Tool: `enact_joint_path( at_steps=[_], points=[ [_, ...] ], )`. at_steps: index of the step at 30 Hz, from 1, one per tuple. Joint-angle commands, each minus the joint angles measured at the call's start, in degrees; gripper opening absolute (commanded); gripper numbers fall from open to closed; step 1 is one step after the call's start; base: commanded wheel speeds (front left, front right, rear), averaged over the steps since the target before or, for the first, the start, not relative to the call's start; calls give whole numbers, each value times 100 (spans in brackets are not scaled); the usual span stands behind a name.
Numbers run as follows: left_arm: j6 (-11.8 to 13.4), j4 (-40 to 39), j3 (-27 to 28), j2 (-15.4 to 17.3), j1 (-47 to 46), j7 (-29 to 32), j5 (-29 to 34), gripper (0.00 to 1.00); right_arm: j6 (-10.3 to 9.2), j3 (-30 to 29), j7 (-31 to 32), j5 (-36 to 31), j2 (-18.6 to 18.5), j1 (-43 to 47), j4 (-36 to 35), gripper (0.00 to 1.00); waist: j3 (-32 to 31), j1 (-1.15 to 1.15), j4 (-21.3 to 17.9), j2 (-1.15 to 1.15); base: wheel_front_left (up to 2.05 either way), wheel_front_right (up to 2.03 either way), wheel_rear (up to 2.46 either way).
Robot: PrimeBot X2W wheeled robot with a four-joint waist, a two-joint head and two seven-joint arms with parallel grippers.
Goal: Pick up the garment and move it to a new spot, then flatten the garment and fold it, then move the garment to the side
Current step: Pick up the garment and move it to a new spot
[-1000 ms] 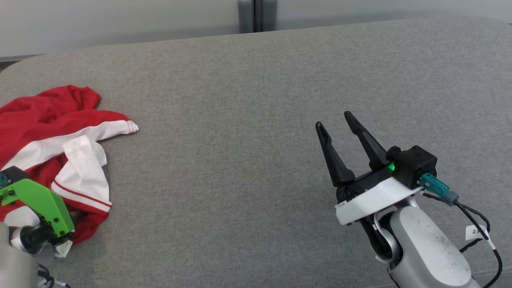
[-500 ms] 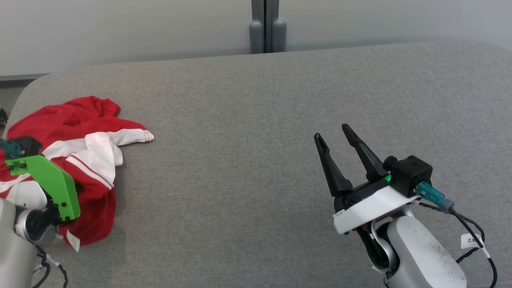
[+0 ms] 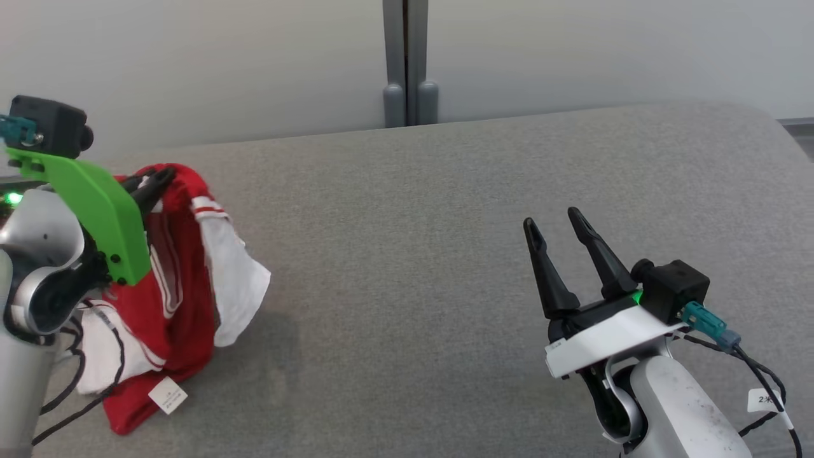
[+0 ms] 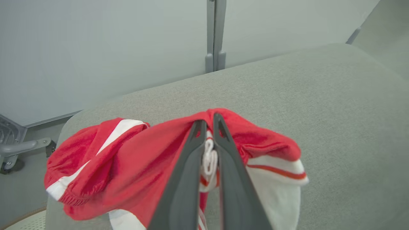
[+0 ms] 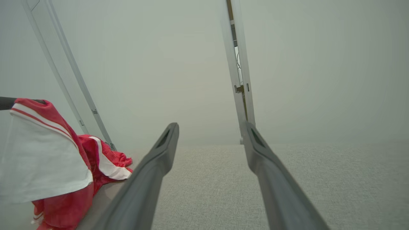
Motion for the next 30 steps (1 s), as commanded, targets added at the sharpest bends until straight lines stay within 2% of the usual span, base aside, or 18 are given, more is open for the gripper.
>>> enact_joint_path(
  at_steps=[1, 9, 18, 24, 30],
  points=[
    [15, -185, -12, -82, -104, 10, -55, 0, 0, -25, -17, -24, -9, 62, -17, 100, -30, 0, -265, 0, 0, 0, 0],
    [17, -829, -78, -678, -540, -478, -172, 0, 0, -61, -17, -42, -44, -15, -27, 100, 4, 0, -879, 0, 0, 0, 0],
    [24, -663, -138, -1376, -1018, -1233, -185, 0, 0, -46, -18, -4, -49, -77, -56, 100, 213, 0, -1417, 0, 0, 0, 0],
    [76, 117, -414, -1935, -508, -2290, 279, 0, 0, -31, -18, 31, -49, -127, -69, 100, 508, 0, -1470, 0, 0, 0, 0],
    [31, 1752, -1030, -2558, 13, -3494, 728, 1, 0, 58, -18, 55, -130, -229, -16, 100, 637, 0, -1360, 0, 0, 0, 0]
  ],
)
